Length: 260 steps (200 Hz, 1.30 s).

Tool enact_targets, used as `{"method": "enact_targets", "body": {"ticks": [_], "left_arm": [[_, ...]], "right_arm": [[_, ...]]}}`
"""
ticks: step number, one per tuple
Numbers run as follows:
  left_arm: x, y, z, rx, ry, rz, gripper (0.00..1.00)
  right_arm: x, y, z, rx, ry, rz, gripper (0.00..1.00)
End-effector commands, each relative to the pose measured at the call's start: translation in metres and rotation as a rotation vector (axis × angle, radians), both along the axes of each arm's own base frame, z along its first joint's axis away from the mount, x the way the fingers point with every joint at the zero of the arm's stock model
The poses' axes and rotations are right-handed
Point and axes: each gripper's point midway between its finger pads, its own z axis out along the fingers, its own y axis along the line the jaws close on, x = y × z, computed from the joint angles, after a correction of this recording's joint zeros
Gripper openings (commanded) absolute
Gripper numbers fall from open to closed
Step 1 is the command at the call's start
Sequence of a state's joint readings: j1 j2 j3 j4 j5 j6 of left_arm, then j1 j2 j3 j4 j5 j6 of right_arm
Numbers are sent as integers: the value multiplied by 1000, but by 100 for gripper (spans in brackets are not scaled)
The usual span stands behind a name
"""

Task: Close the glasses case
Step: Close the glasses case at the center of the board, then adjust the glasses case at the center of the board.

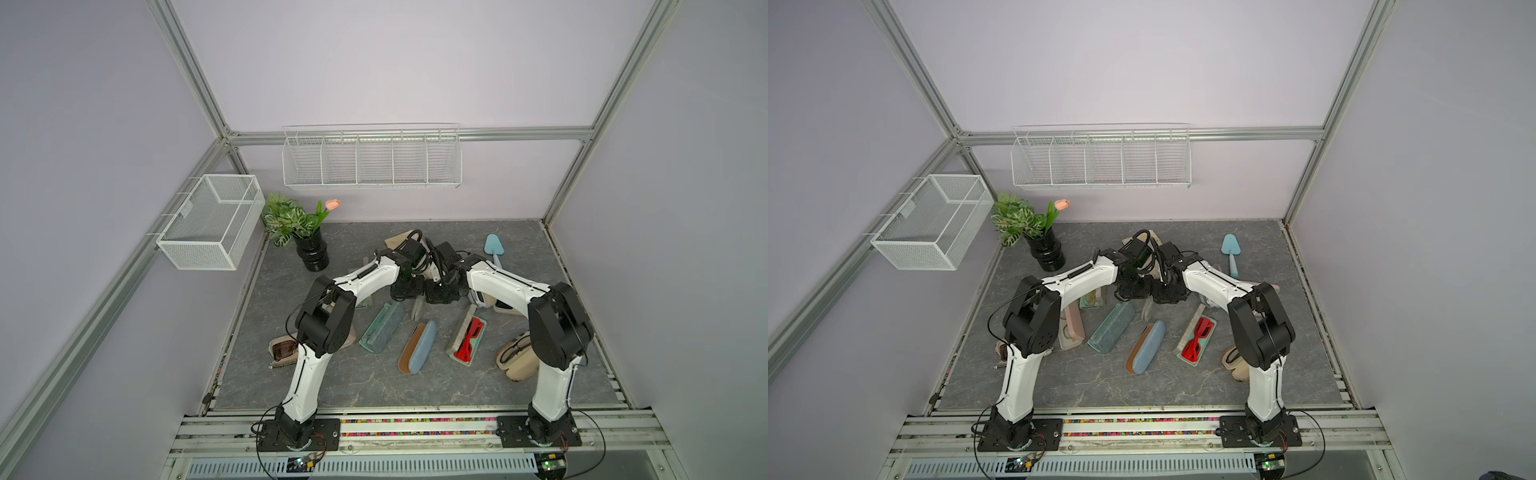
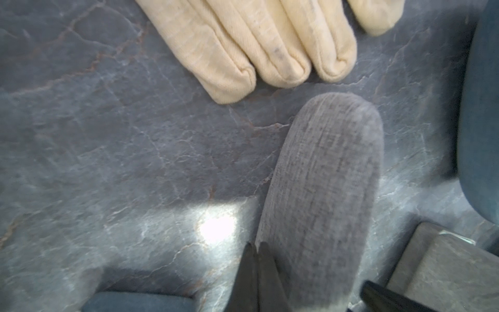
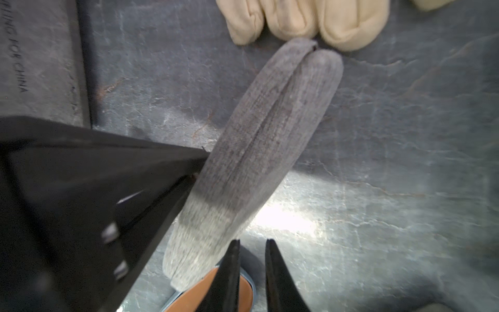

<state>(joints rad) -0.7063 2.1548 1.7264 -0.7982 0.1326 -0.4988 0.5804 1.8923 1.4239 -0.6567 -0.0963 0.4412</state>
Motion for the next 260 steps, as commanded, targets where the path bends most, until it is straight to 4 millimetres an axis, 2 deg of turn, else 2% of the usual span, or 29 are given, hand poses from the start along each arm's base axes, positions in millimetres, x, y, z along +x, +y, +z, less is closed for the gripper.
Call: {"method": "enact_targets", "body": {"ticks": [1,34,65,105,118,146,181,220,260], "left_arm": [[14,6,34,-22,-60,24,0],[21,14,45,-27,-81,40,0],[24,20,58,-25,-106,47,0],[15,27,87,-57,-143,59,0],[9,27,97,-86,-153,65,0],[-6,23,113,-135,-173,64,0],[-29,1,122,-167,-175,15,0],[-45,-26,111,-184,-150,-29,0],[-50,-36,98,-185,-117,-43,0]], "right_arm": [[0,-10,22,-19,-64,-18,21],[-2,-20,39,-34,-96,-30,23],[-12,-30,55,-45,-111,-38,28],[-39,-56,79,-63,-144,-84,31],[-51,-66,81,-77,-134,-94,32],[-76,-89,76,-115,-107,-146,39],[-101,-109,68,-114,-96,-210,53],[-117,-110,57,-75,-57,-224,61],[-118,-99,41,-16,-33,-213,64]]}}
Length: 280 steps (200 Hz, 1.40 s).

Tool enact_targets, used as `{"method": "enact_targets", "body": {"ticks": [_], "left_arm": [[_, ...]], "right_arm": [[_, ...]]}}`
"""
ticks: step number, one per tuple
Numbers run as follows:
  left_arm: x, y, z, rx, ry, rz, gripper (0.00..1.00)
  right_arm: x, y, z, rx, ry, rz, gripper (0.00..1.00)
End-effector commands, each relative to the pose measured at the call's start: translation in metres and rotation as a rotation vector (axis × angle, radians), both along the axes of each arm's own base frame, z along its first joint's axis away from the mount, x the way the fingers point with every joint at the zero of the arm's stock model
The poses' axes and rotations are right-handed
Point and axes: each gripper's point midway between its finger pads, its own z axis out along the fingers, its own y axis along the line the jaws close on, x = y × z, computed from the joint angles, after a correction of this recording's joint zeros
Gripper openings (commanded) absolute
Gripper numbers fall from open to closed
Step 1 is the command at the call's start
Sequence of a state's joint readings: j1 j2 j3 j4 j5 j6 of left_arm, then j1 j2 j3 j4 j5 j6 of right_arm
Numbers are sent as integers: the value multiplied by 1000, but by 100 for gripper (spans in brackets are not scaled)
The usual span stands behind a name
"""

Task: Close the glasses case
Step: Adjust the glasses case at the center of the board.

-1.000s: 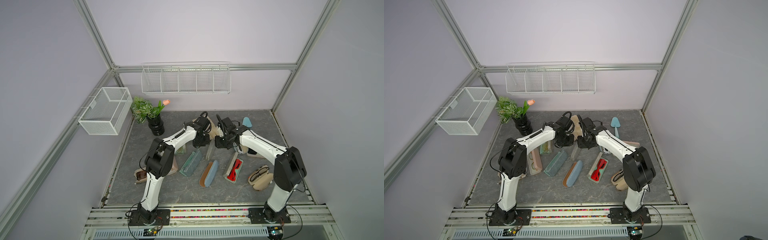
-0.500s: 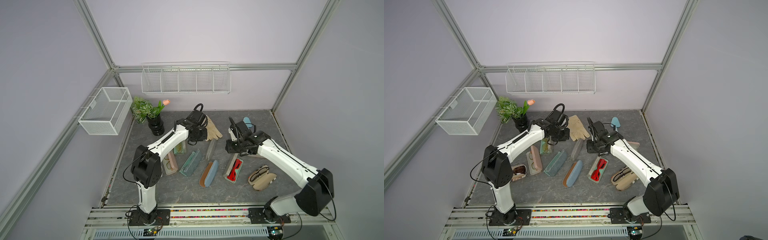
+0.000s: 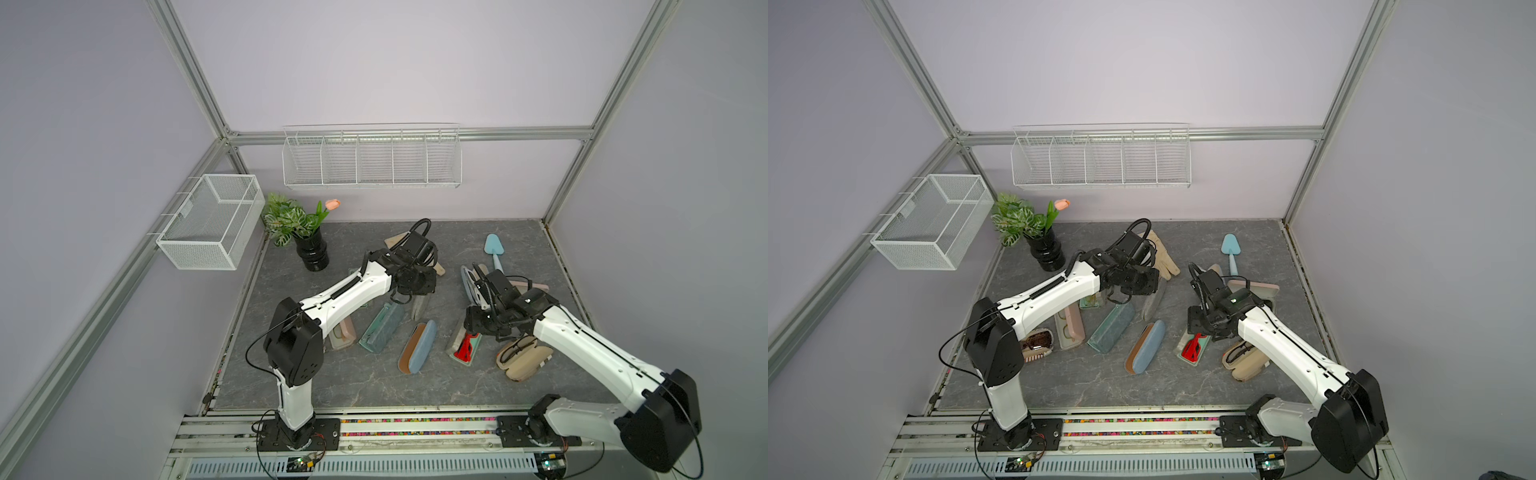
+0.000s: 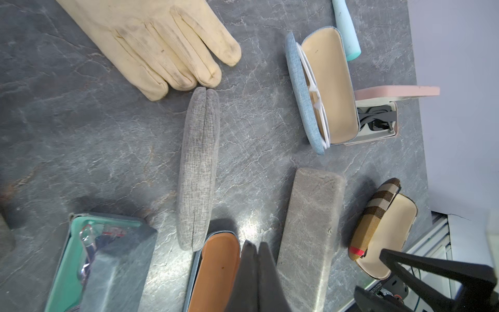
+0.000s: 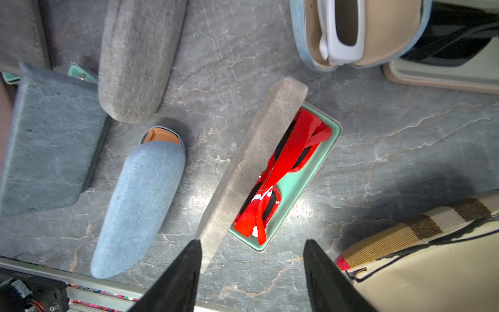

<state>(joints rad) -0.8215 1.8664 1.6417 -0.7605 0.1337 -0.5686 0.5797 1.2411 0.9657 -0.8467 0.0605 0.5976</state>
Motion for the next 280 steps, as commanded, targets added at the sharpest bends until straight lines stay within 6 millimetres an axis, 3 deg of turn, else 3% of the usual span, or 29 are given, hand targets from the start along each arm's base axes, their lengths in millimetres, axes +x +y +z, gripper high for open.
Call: {"method": "enact_targets", "body": {"ticks": [1,55,99,161,177,233,280], "left_arm": [[0,-4,-12,-1,29,8,0],[0,-3,-20,17,38,4,0],[-1,-1,-25,27,39,8,0],[-1,1,-24,36,32,11,0],[-1,2,-24,36,30,10,0],[-1,1,-26,34,36,13,0],[-1,1,-26,33,33,10,0]], "right_arm": [[2,12,-6,65,2,-10,65],[11,32,-23,119,27,21,64],[11,42,-37,143,67,40,54],[8,51,-33,194,65,67,43],[0,47,-43,183,91,65,41],[-3,45,-45,172,98,62,44],[-5,53,-44,202,98,91,32]]}}
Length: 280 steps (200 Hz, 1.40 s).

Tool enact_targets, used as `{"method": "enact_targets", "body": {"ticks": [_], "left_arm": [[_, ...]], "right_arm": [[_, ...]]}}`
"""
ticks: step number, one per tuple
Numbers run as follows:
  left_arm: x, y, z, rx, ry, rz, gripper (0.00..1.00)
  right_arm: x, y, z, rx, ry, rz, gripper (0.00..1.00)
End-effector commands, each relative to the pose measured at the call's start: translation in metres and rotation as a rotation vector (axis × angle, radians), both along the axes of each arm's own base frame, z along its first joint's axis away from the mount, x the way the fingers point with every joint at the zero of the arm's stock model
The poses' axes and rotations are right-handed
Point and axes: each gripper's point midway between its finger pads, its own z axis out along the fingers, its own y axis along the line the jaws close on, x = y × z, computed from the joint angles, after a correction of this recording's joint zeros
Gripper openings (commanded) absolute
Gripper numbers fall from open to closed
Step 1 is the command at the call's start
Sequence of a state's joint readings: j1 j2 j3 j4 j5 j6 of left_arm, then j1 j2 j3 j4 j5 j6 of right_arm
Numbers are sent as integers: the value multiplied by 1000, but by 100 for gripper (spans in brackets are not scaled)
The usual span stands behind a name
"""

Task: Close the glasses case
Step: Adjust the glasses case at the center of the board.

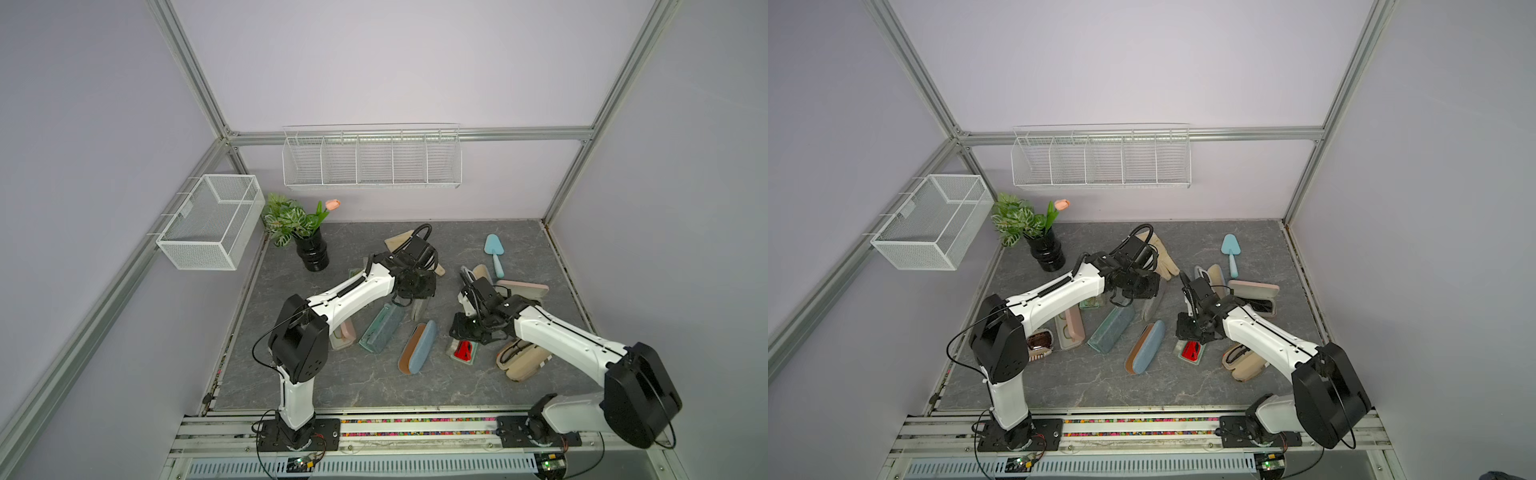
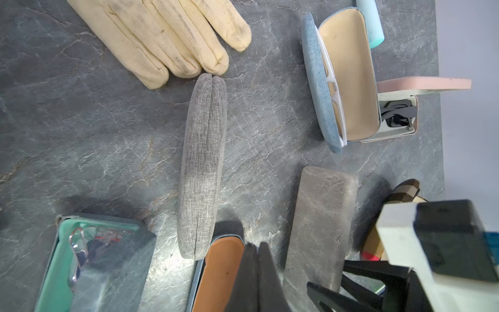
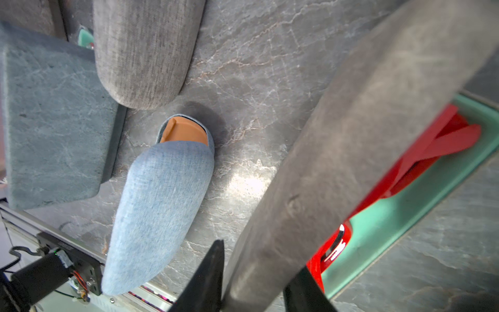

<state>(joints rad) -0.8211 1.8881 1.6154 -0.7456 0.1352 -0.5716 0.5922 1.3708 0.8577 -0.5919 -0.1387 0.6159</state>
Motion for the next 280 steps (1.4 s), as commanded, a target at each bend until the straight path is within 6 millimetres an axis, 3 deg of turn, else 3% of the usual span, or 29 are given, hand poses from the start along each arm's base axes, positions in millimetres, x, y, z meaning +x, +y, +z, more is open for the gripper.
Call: {"method": "enact_targets", "body": {"ticks": [1,105,143,218,234,238,247,280], "left_arm": [[1,0,-8,11,8,8,0],[0,2,-2,7,0,14,0],[-1,2,-2,5,5,15,0],[-2,-4,4,-17,9,6,0],[-10,-11,7,-25,9,-13,0],[-12,-13,8,-27,9,-20,0],[-19,-19,7,-22,11,-38,0],[-32,-29,-11,32,46,-73,0]], "right_arm": [[-6,8,2,36,3,21,32],[-10,31,19,119,-34,57,29],[-12,30,19,105,-35,54,31],[-11,14,30,42,-76,33,35],[-13,3,31,1,-90,18,35],[-7,5,42,6,-118,10,35],[-7,-3,46,-23,-130,-7,35],[-5,-33,56,-115,-177,-73,20]]}}
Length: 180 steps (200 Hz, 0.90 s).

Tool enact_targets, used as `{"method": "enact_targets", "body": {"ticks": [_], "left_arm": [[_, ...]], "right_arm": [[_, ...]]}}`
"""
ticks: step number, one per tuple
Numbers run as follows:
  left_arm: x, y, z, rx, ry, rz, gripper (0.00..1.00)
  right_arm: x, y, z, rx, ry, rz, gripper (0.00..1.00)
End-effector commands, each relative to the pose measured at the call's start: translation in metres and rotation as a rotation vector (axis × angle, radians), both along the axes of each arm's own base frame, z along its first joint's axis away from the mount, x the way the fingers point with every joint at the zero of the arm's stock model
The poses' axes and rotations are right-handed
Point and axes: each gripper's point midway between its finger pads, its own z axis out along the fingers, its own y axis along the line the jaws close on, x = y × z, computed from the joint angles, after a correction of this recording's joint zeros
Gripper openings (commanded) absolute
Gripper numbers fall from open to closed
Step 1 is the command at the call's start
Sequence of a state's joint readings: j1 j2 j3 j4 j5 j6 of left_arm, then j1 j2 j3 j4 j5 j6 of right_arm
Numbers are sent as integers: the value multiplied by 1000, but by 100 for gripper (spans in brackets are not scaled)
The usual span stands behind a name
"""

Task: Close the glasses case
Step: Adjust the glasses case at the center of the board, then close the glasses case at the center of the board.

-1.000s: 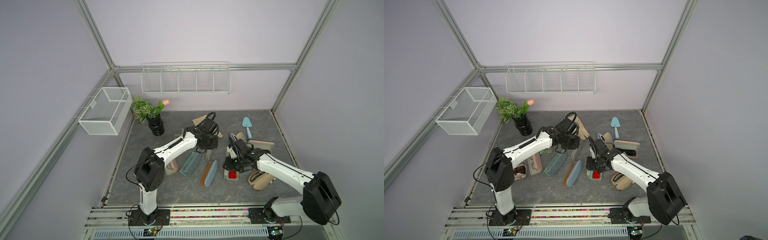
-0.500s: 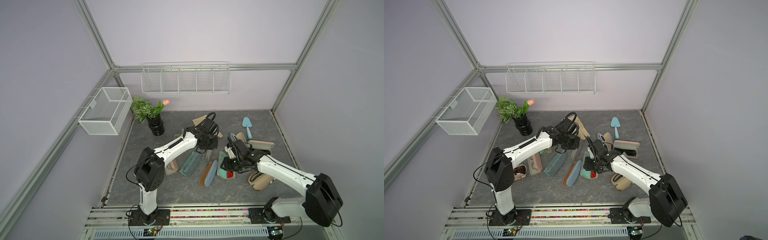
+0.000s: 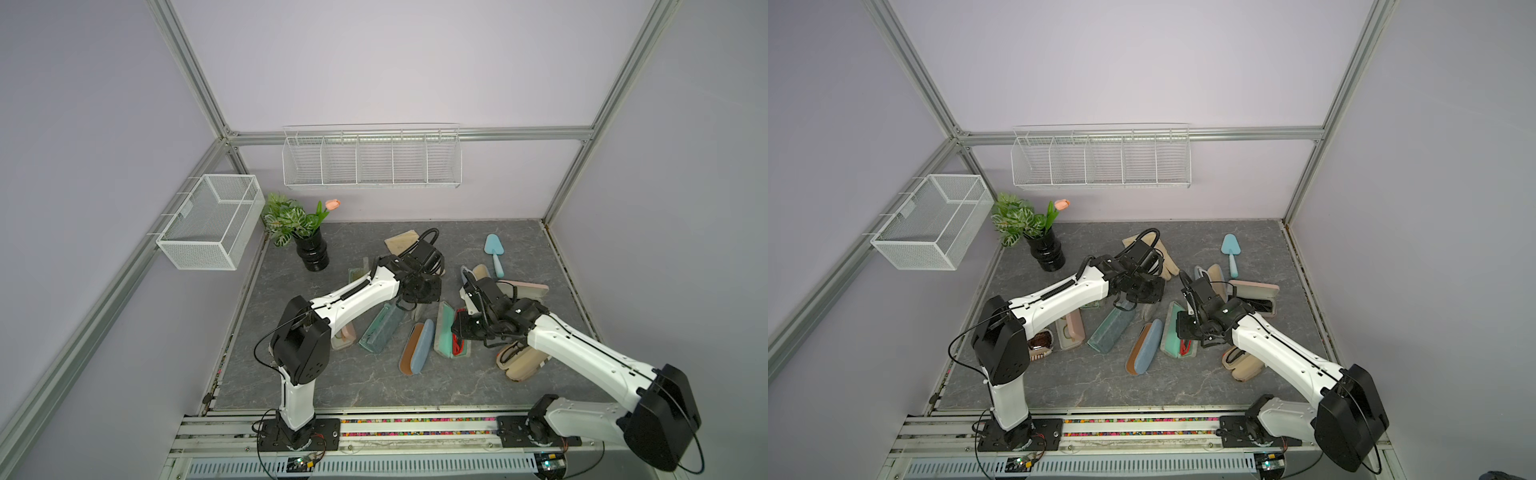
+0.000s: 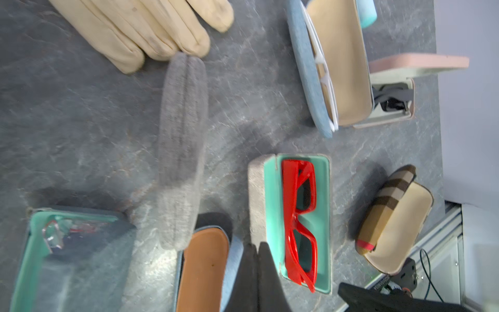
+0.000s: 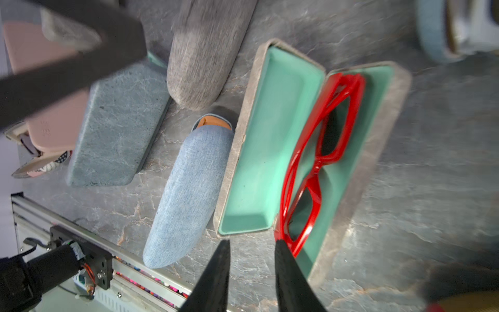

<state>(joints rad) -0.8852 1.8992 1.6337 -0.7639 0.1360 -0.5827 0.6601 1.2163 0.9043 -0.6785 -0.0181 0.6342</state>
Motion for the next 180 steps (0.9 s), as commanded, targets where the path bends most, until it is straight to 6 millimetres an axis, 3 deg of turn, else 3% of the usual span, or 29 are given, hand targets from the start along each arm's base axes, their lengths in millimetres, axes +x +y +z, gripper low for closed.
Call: {"method": "enact_targets", "body": {"ticks": [1,23,66,72,116,180], "left_arm": [[-8,-9,-11,29,34,-16,0],[-8,-9,-21,47,52,-10,0],[-4,-7,-35,109,64,-8,0],[-4,-7,-35,114,63,-9,0],[0,-6,-48,159,70,-9,0],[3,-8,-65,199,89,-15,0]], "right_arm": [[-1,-30,9,-93,-30,-80,19],[-1,-45,10,-114,-37,-120,12],[3,-59,0,-122,-14,-165,8],[-2,-64,-12,-140,17,-168,8],[1,-68,-36,-155,62,-183,7],[11,-64,-53,-152,98,-176,7]]}}
